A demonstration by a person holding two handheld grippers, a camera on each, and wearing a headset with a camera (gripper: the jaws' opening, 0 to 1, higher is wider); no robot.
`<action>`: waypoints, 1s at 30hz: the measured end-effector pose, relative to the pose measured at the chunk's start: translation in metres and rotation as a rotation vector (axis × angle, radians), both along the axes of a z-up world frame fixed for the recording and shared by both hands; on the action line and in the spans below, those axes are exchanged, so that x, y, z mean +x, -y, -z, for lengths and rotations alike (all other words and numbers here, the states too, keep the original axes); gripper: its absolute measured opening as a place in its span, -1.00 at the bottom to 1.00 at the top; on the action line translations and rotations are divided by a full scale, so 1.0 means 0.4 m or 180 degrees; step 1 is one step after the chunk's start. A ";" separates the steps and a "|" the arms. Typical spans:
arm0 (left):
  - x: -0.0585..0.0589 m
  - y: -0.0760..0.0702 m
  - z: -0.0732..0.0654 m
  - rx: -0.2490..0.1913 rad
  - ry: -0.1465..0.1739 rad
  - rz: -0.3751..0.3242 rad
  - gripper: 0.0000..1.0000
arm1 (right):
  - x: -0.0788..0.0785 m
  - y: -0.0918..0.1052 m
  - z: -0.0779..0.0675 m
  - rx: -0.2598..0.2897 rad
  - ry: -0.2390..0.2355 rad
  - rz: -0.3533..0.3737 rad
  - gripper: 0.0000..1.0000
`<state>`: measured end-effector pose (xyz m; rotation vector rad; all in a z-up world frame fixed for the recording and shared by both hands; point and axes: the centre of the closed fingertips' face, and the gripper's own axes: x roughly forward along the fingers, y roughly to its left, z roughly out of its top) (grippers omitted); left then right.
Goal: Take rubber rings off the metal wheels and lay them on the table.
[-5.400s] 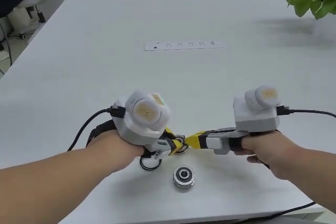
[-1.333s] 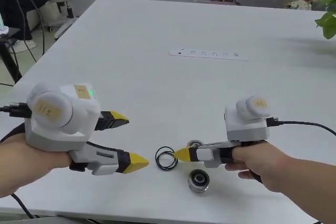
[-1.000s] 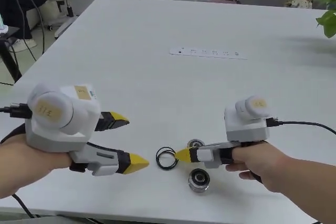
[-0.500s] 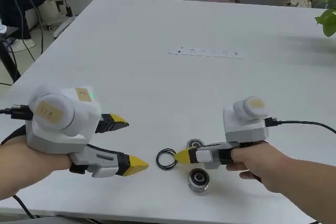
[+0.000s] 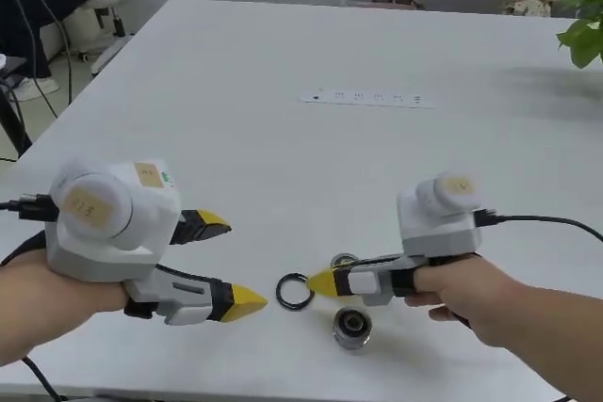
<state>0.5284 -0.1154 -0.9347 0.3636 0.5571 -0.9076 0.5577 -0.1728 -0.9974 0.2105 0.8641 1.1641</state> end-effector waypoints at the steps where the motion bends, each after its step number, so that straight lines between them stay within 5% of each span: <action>1: 0.000 0.000 -0.003 -0.0012 -0.0001 -0.0004 0.20 | 0.001 0.001 -0.005 0.0014 0.0007 0.0007 -0.68; 9: 0.008 -0.001 -0.028 -0.0103 0.0003 -0.0065 0.21 | 0.011 0.008 -0.051 0.0104 0.0115 0.0059 -0.54; 19: 0.011 -0.019 -0.073 -0.0200 0.0024 -0.0181 0.24 | 0.018 0.041 -0.145 0.0197 0.0444 0.0082 -0.35; 30: -0.013 -0.013 -0.099 -0.0305 0.0037 -0.0242 0.35 | 0.004 0.109 -0.206 0.0121 0.0829 0.0100 -0.10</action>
